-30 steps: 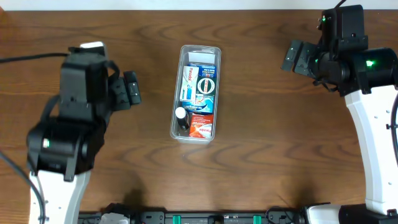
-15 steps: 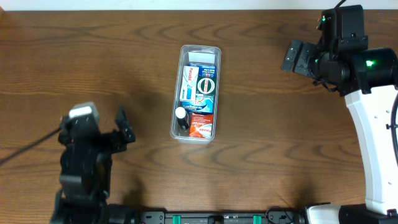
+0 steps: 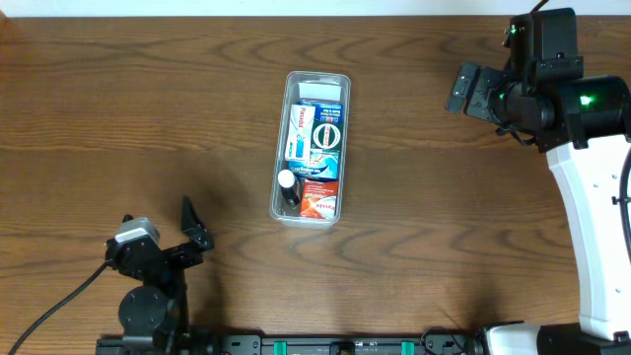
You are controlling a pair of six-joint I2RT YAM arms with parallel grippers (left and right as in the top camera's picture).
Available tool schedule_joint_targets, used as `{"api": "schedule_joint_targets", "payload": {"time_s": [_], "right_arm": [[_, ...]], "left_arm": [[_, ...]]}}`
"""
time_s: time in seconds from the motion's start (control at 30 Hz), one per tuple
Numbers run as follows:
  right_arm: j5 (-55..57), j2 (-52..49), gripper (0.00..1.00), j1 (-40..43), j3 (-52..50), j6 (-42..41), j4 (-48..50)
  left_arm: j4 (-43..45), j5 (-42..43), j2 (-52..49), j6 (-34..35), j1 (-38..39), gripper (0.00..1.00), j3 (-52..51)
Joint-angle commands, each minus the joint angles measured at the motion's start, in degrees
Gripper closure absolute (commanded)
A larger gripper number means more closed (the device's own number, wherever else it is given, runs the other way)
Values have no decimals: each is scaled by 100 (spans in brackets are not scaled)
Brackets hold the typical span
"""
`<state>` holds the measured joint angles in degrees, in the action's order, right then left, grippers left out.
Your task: Pack container
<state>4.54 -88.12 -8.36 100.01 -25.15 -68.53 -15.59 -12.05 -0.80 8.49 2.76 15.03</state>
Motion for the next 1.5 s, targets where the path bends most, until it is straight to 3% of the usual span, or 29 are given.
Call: {"api": "schedule_joint_targets", "payload": {"time_s": [0.0,0.23,1.3,1.47], "right_arm": [[17,-7,1,-7,22,59,-7],[15,-7,1,-7,22,57,-7],[20,-7,1,-7,22,61,-70],[125,9,1,-7,15,1158,-210]], "left_arm": [[354,-44,70,-76,-17,2,-474],[852,-44,70,-74,-17,2,-1110],[796,-46,57,-76,-17,2,-1143],[796,-46,57,-76,-17,2,-1143]]}}
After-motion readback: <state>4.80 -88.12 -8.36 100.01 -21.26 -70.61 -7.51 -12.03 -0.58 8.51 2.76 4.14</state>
